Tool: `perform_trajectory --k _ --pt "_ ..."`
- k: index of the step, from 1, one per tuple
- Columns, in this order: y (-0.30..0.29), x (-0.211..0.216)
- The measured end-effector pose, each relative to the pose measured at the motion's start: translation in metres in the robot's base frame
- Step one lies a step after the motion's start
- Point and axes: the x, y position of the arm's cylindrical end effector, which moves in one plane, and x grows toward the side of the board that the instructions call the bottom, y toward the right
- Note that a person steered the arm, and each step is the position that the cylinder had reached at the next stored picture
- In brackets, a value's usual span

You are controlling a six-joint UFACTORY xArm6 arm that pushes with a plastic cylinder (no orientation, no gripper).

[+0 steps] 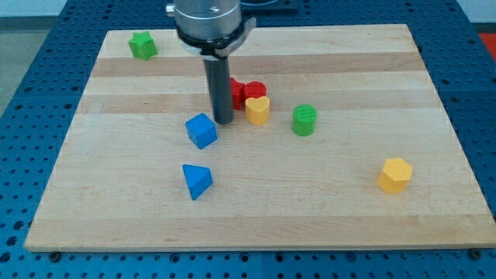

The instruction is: Push the yellow heart closer to the red circle

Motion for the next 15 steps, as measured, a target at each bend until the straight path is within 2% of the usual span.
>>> perform_trajectory --k 1,2,3,4,5,7,10,12,14,15 --pt "0.079 0.000" --pt "0.095 -0.022" --pt "0.104 -0.026" --pt "0.148 -0.025" --pt "0.164 -0.034" --pt "0.108 -0.123" --pt "0.066 -0.129" --pt "0.058 -0.118" --pt "0.021 -0.109" --pt "-0.005 -0.123"
